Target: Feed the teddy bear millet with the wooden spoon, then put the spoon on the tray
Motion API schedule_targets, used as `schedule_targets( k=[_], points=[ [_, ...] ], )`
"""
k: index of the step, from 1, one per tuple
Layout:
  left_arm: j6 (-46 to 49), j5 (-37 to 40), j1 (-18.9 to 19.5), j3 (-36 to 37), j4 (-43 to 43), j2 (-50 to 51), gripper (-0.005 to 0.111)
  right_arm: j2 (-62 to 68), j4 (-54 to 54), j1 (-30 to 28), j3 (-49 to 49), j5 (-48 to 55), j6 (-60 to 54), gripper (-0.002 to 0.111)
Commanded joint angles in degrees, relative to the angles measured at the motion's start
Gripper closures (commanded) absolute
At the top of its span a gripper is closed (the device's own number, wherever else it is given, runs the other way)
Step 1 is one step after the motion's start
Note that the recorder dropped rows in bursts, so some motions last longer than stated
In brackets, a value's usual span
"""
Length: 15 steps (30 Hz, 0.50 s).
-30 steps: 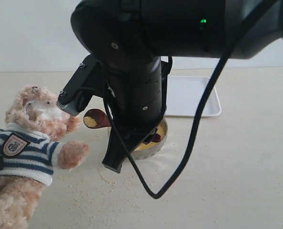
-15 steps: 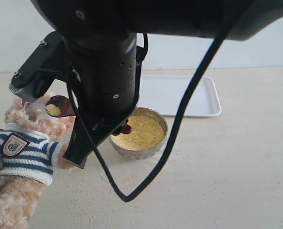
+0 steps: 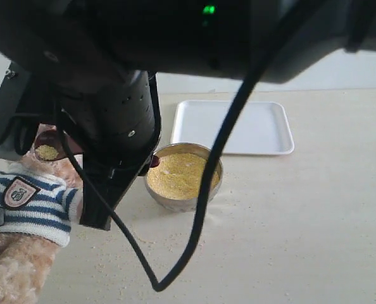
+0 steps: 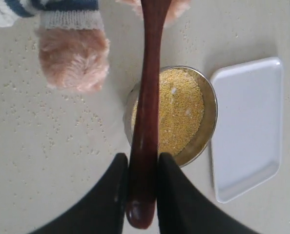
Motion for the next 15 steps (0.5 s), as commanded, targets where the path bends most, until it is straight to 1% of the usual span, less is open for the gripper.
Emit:
schedule_targets(
  k=[1, 7, 10, 11, 15],
  points=[
    [0.4, 0.3, 0.1, 0.1, -0.8, -0.5, 0.102, 1.8, -5.3, 0.1, -0.4, 0.0, -1.0, 0.093],
    [0.4, 0.3, 0.1, 0.1, -0.8, -0.5, 0.102, 2.7, -16.6, 2.6, -0.4, -1.8, -0.9, 0.093],
    [0.4, 0.3, 0.1, 0.1, -0.8, -0.5, 0.102, 2.9, -19.2, 4.0, -0.4, -1.9, -0.5, 0.093],
    [0.4, 0.3, 0.1, 0.1, -0.8, -0.5, 0.102, 3.2, -21.2, 4.8, -0.4, -0.5, 0.0, 0.093],
    [0.4, 0.3, 0.1, 0.1, -0.8, -0.5, 0.102, 4.7, -23.1, 6.3, -0.3, 0.0, 0.3, 0.093]
  ],
)
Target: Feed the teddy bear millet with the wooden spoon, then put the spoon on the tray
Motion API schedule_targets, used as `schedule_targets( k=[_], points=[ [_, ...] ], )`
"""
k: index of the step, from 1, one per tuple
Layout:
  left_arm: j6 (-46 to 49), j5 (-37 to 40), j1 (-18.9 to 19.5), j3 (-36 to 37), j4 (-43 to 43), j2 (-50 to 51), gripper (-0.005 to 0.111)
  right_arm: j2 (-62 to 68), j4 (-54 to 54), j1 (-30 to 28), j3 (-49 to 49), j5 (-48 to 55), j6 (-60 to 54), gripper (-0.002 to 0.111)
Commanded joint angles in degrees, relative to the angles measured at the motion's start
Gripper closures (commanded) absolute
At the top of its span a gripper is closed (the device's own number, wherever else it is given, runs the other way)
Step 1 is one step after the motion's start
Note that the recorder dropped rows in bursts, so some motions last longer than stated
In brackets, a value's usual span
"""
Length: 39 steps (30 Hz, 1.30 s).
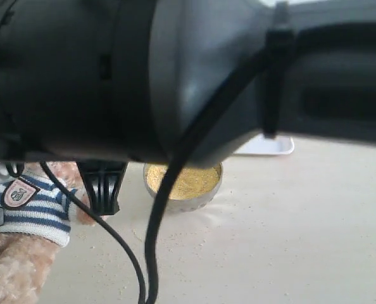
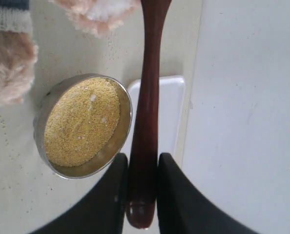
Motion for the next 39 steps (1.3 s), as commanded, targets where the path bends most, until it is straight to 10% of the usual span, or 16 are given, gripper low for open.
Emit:
schedule_targets(
  k=[1, 39],
  points=[
    [0.4, 0.3, 0.1, 0.1, -0.8, -0.5, 0.102, 1.1, -2.4, 1.1, -0.3, 0.5, 0.6, 0.093],
    [0.4, 0.3, 0.1, 0.1, -0.8, -0.5, 0.102, -7.6, -2.6, 0.9, 7.2, 0.5, 16.0, 0.093]
  ],
)
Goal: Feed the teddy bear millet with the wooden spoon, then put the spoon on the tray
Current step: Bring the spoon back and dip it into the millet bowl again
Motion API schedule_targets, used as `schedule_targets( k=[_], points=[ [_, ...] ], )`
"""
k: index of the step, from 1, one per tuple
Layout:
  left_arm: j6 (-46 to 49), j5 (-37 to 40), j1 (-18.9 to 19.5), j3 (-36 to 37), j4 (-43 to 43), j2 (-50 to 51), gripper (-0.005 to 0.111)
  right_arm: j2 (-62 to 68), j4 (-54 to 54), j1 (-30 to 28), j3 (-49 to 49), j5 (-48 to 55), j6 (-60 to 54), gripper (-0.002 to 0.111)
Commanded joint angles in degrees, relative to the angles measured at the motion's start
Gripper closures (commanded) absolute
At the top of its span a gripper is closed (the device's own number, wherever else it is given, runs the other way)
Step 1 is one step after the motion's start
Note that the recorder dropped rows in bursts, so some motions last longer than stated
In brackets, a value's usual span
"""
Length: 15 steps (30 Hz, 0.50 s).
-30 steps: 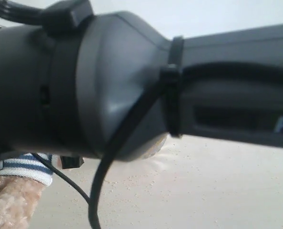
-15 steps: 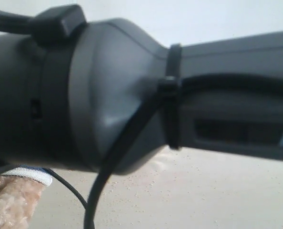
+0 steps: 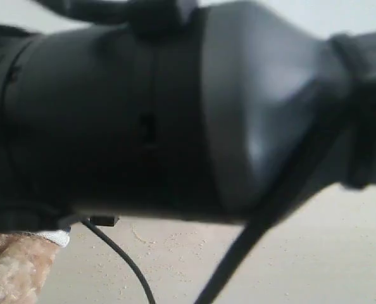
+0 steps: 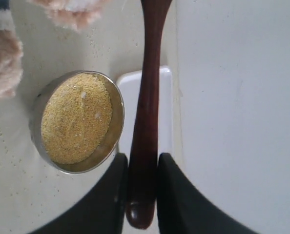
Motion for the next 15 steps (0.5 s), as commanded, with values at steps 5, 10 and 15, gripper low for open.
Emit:
schedule_targets(
  k=[5, 10, 15],
  points=[
    [0.4, 0.3, 0.1, 0.1, -0.8, -0.5, 0.102, -5.7, 8.7, -5.9, 0.7, 0.3, 3.9, 0.093],
    [0.4, 0.3, 0.1, 0.1, -0.8, -0.5, 0.102, -8.2, 10.7, -8.3, 5.5, 0.3, 5.2, 0.093],
    [0.4, 0.3, 0.1, 0.1, -0.8, -0.5, 0.102, -11.4, 17.5, -11.9, 11.9, 0.3, 8.6, 0.093]
  ],
)
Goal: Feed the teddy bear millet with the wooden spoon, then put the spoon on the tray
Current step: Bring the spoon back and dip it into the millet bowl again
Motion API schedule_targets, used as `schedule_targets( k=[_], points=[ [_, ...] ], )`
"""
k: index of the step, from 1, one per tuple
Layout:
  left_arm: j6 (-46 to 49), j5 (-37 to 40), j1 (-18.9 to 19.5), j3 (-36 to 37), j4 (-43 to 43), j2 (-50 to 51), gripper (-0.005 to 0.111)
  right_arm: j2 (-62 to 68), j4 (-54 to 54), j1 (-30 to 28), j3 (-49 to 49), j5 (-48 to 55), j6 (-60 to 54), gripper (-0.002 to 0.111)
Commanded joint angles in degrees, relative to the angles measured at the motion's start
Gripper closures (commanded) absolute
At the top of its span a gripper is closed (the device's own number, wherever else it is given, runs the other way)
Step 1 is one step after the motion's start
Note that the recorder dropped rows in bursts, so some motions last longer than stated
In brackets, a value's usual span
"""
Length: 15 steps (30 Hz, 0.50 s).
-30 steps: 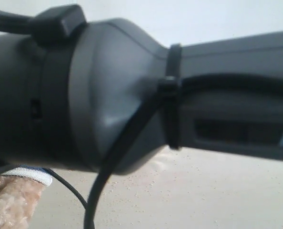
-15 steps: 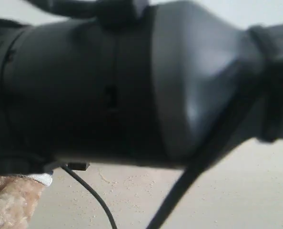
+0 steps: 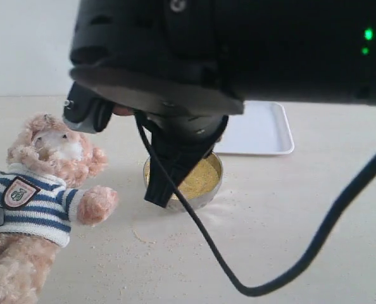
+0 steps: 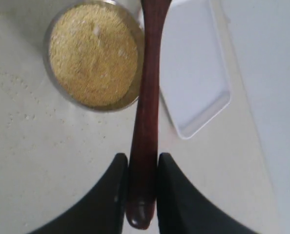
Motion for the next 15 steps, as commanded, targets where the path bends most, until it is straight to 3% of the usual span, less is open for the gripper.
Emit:
schedule_targets(
  k=[1, 8, 15],
  points=[
    [0.4, 0.3, 0.1, 0.1, -0.9, -0.5, 0.102, -3.6, 4.7, -3.7, 5.3, 0.3, 4.7, 0.093],
    [0.4, 0.3, 0.1, 0.1, -0.9, -0.5, 0.102, -8.4, 16.7, -11.7, 12.7, -2.3, 6.6, 0.093],
    [0.4, 0.3, 0.1, 0.1, -0.9, -0.5, 0.102, -8.5, 13.2, -16.9, 12.7, -2.8, 2.3, 0.093]
  ],
)
